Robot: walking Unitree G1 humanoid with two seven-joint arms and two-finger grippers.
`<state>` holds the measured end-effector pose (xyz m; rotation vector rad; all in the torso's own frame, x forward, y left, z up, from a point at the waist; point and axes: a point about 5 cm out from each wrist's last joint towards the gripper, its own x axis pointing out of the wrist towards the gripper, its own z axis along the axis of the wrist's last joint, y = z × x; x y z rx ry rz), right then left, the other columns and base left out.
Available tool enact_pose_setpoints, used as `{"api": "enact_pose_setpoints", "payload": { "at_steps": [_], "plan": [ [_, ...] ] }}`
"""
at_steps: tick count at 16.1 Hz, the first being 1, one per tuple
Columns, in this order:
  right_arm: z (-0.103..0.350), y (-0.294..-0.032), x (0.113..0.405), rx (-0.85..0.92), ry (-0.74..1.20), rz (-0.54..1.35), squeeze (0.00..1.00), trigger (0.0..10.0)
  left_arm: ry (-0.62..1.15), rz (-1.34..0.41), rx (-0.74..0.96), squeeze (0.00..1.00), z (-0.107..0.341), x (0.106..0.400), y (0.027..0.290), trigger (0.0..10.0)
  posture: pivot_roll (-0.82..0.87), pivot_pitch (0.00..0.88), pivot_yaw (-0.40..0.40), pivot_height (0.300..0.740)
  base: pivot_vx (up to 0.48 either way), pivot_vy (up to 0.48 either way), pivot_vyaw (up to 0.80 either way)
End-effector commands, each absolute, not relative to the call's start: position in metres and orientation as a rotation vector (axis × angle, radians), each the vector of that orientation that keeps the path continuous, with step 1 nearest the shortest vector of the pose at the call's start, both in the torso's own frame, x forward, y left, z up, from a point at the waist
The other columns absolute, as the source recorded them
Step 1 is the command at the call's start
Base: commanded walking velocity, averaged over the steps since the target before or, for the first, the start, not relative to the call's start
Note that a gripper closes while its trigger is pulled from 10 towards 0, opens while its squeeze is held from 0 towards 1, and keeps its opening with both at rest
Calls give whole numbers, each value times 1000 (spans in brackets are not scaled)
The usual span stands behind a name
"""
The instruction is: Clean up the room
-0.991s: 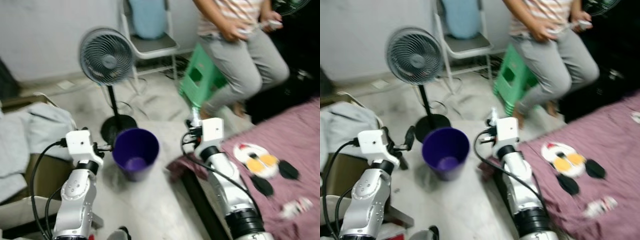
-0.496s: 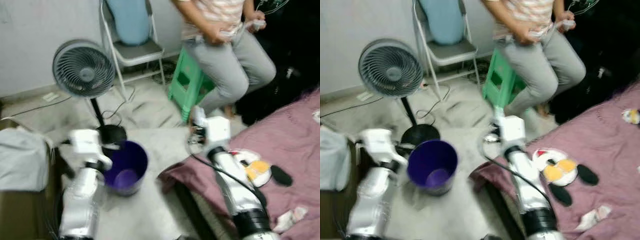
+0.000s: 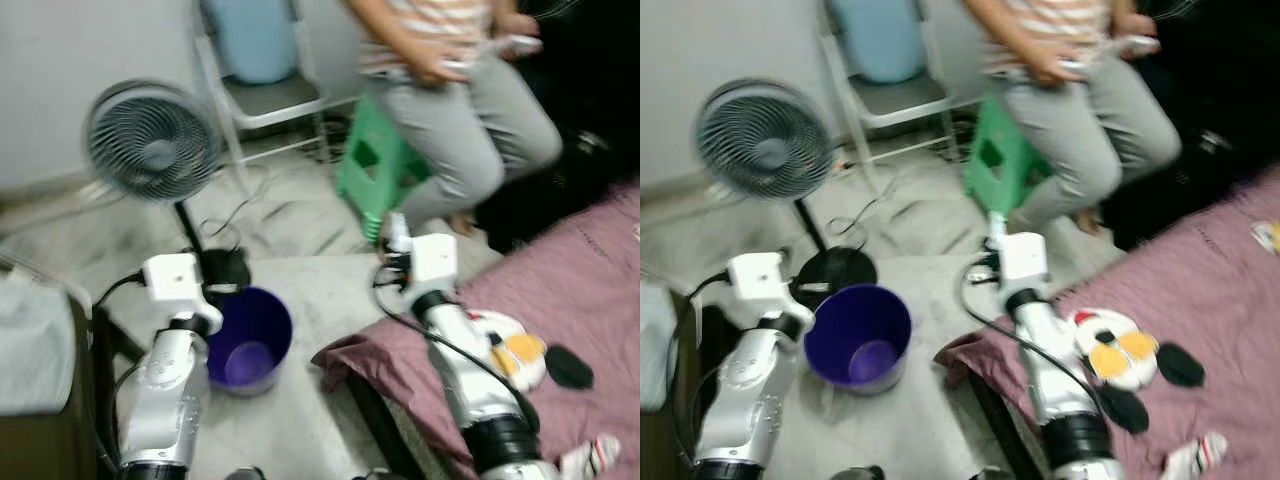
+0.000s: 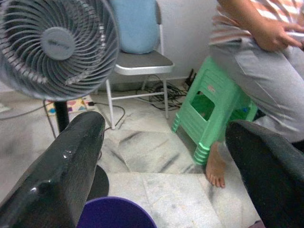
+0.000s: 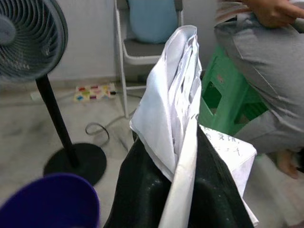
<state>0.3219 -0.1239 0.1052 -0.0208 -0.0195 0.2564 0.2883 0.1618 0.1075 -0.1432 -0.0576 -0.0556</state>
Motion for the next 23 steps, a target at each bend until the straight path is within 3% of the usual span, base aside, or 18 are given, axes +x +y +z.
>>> {"api": "enact_pose_setpoints", "payload": {
  "at_steps": [1, 8, 12, 23],
  "plan": [
    [107, -112, 322, -7, -28, 285, 0, 10000, -23, -17, -129, 0, 100, 284, 173, 10000, -18, 133, -49, 740, 0, 0, 800],
    [107, -112, 323, -12, -25, 281, 0, 10000, -19, -32, -135, 0, 100, 286, 172, 10000, -20, 133, -48, 740, 0, 0, 788],
    [106, -114, 323, -10, -18, 266, 0, 10000, -30, -55, -146, 0, 101, 286, 168, 10000, -22, 130, -47, 740, 0, 0, 0],
    [104, -113, 323, -17, -13, 267, 0, 10000, -40, -79, -148, 0, 102, 284, 167, 10000, -16, 126, -44, 740, 284, 0, 0]
  ]
}}
